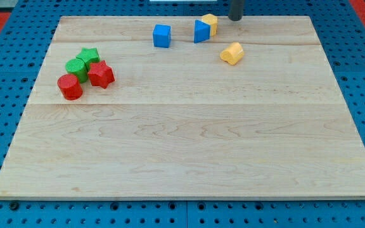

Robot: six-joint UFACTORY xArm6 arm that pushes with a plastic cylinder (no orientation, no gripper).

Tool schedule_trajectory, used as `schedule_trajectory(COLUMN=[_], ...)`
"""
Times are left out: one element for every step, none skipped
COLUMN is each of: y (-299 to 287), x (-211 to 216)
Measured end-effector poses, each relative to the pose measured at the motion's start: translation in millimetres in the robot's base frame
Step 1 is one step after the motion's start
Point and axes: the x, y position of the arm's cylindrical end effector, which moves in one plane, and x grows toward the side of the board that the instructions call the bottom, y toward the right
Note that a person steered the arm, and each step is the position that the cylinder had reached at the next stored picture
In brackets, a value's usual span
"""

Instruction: Push the blue triangle and yellow hexagon downwards of the board

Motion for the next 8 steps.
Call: schedule_trajectory(y=[1.1,-20.4,-29.7,-41.3,-85.8,-147.6,-170.8,-122.9], x=[-0.7,-0.1,-0.5,-0.3,1.4,1.0,6.2,7.0])
